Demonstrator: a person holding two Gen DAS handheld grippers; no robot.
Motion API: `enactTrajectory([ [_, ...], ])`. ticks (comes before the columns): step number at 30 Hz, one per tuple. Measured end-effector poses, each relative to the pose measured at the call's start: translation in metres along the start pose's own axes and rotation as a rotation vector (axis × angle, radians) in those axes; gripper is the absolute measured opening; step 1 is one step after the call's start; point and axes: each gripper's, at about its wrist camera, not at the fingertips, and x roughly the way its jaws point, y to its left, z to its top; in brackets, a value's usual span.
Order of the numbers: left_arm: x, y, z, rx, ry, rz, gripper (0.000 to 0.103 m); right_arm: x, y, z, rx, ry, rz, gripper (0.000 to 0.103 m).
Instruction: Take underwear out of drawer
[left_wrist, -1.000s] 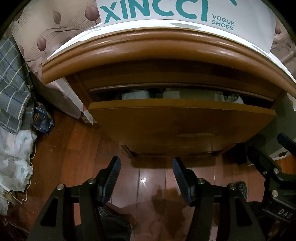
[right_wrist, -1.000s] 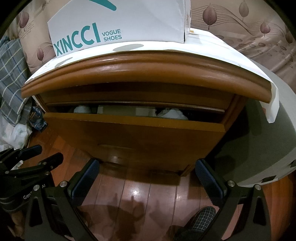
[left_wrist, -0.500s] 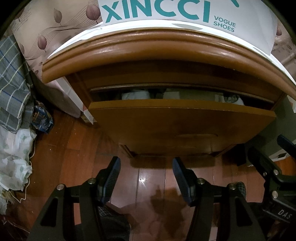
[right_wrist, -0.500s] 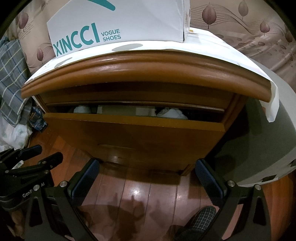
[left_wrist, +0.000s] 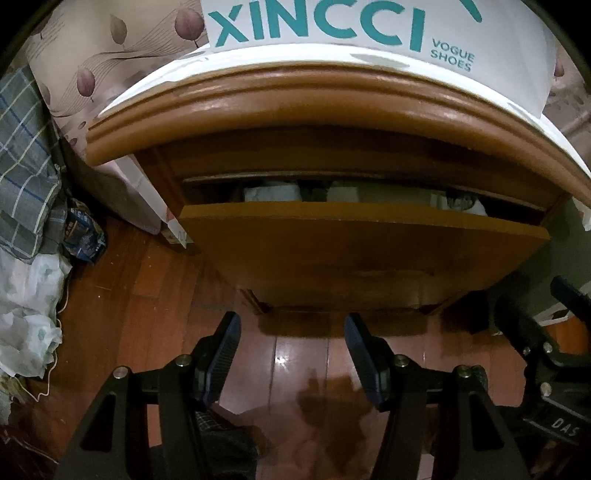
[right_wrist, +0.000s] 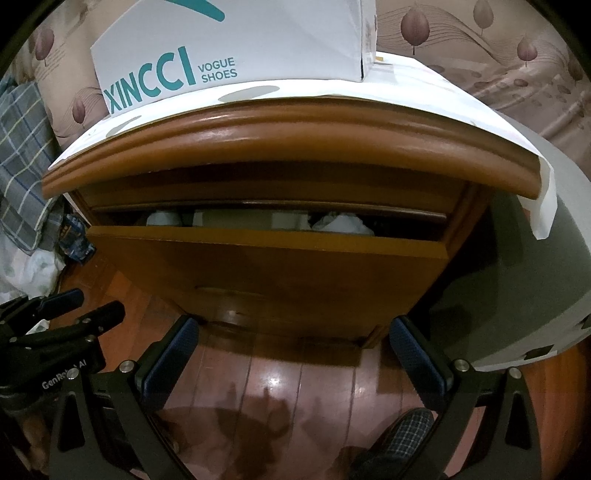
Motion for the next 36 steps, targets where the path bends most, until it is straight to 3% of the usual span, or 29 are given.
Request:
enactTrajectory([
  [6,-0.004,0.015,0.003,-0.087,-0.008,-0.064,0.06,-0.001,-0.003,0.001,0.015,0.003,0.002,0.102],
  [11,0.004,0.041,0.007,-0.251,0.037,-0.19,0.06,-0.001,-0.009,0.003,0.045,0.011,0.016,0.102],
  [15,0.015,0.058,0.008,-0.402,0.065,-0.285,0.066,-0.003,-0.012,0.006,0.063,0.011,0.029,0.102],
  [28,0.052,0.083,0.015,-0.763,0.046,-0.453,0.072,-0.003,-0.021,0.01,0.103,0.03,0.063,0.102],
  [36,0.08,0.09,0.012,-0.899,0.073,-0.524,0.073,-0.004,-0.024,0.012,0.12,0.042,0.082,0.102],
])
